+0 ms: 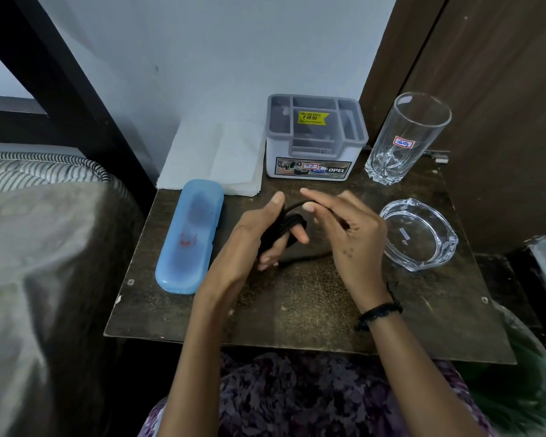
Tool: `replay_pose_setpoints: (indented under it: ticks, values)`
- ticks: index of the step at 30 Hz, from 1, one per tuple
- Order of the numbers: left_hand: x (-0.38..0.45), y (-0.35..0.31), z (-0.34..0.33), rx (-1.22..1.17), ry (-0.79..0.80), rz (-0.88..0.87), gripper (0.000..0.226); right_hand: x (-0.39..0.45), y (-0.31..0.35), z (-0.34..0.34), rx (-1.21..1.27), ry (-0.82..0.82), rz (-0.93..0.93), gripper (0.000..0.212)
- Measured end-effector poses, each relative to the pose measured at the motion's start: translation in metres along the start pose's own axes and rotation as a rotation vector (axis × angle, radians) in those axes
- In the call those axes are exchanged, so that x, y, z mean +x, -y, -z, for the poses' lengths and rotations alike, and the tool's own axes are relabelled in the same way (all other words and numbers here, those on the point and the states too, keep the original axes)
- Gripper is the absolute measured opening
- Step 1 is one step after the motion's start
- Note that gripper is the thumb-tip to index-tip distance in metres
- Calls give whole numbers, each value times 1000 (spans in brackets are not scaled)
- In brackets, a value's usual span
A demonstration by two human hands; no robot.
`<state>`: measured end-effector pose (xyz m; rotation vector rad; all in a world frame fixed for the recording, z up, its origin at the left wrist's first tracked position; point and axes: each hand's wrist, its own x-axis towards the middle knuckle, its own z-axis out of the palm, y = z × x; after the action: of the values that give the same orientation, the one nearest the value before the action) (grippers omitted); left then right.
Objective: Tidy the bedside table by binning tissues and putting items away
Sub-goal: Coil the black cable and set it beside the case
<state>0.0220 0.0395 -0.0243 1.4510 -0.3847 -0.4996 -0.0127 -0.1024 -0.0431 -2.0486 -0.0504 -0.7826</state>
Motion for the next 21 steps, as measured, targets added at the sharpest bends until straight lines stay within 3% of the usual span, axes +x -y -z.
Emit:
replay_pose_setpoints:
  ticks: [3,6,9,12,14,16,18,21]
  values:
    - [-1,-1,-2,-159,63,-11,51,1,-2,-3,99,53,-106,25]
    - [-2,-7,-5,-487,31,-85,45,1,-3,-8,213,183,-256,25]
    - [-1,-11,-6,-639,-18,-174,37,-4,-1,-12,123,347,-267,22]
    - [3,-4,-4,-472,-150,-193,39,-7,4,-16,-17,506,-158,19]
    - [5,0,-4,-186,-250,-213,52,-7,8,-16,-80,568,-119,17]
    - [5,3,-5,55,-286,-273,48,-6,9,-15,-90,626,-165,23]
    - [5,9,-4,232,-271,-292,37,-4,9,-14,65,689,-334,23]
    - [5,14,-3,439,-285,-274,43,0,9,-7,545,749,-606,24]
